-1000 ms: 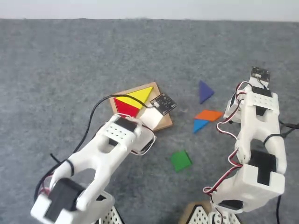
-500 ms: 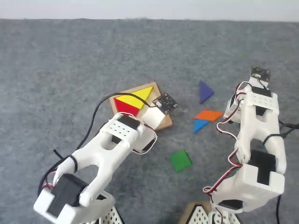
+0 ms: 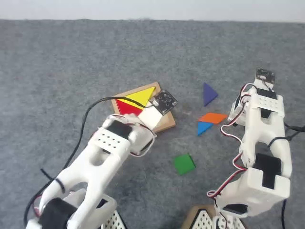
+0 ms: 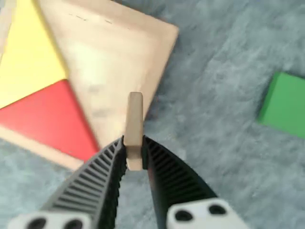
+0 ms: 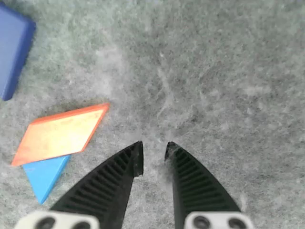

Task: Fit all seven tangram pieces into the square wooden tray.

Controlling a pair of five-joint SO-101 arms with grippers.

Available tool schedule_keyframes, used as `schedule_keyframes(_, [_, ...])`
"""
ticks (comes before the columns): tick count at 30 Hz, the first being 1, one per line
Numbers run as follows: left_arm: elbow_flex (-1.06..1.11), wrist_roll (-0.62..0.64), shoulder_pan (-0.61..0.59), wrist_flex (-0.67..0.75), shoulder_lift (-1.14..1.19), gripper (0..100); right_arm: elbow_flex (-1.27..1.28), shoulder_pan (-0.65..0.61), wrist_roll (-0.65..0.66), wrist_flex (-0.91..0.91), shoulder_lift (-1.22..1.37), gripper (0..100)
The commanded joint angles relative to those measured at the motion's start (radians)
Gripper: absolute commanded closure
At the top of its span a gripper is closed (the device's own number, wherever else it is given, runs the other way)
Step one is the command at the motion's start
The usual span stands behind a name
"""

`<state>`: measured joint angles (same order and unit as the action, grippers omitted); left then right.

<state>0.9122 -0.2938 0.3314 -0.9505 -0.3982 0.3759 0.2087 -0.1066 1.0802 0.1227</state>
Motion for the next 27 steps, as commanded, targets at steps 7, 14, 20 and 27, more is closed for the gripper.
schedule_keyframes(7, [-0.289,-0.169,-0.121,-0.087,0.221,98,-0.008,-0.004,0.02,-0.016,-0.005,90.4])
schedule_keyframes(14, [-0.421,-0.172,-0.091,-0.089,0.496,98,-0.009,-0.004,0.02,-0.016,-0.007,90.4])
schedule_keyframes(20, [-0.401,-0.166,-0.066,-0.094,0.443,98,-0.009,-0.004,0.02,-0.016,-0.007,90.4])
schedule_keyframes(27, [-0.328,-0.166,-0.066,-0.049,0.358,98,-0.009,-0.004,0.02,-0.016,-0.008,90.4])
